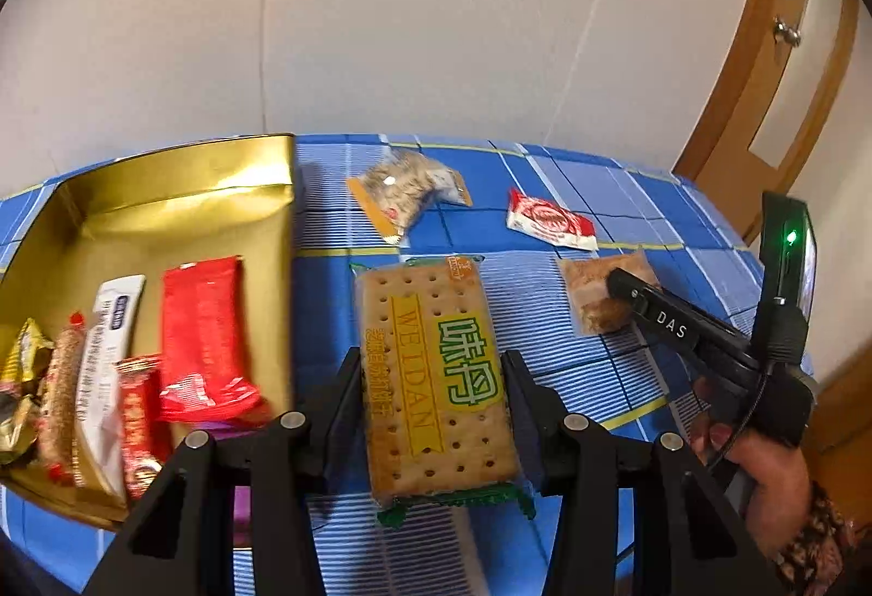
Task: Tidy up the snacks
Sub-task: 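Carry the cracker pack into the gold tray with the left tool while the right tool holds the bread cake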
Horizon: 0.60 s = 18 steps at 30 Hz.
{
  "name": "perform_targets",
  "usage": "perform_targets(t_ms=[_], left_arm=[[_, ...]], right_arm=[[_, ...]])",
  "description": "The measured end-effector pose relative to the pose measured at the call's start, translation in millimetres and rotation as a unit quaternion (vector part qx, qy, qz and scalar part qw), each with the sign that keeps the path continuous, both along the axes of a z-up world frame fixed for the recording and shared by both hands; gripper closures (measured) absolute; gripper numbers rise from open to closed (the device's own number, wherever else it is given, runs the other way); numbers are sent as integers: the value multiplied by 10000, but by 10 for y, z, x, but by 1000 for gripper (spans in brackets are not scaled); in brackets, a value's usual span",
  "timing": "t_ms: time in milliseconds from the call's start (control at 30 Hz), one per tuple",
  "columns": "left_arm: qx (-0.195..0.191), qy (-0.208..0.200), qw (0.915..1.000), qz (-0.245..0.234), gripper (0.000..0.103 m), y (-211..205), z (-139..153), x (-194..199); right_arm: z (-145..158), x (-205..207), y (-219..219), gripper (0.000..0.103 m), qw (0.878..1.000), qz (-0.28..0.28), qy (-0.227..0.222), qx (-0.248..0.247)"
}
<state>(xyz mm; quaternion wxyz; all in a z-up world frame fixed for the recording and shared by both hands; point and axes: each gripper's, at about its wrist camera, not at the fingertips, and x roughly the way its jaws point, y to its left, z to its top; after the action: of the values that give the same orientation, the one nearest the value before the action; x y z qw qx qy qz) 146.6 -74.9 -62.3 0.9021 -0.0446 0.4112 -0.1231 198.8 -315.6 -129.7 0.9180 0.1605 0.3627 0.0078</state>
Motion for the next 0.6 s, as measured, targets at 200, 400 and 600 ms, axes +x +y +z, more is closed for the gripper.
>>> perform_targets(t_ms=[200,400,600], left_arm=[[-245,-39,9995,188,54,292,74,-94],[-338,-171,9985,401,54,575,166,-170],[-286,-182,9968,726,54,957,177,-174]], right_arm=[[-71,34,-95,38,9995,-144,269,111],[-95,92,204,27,9973,386,394,-492],[-110,113,458,28,9880,521,427,-1392]])
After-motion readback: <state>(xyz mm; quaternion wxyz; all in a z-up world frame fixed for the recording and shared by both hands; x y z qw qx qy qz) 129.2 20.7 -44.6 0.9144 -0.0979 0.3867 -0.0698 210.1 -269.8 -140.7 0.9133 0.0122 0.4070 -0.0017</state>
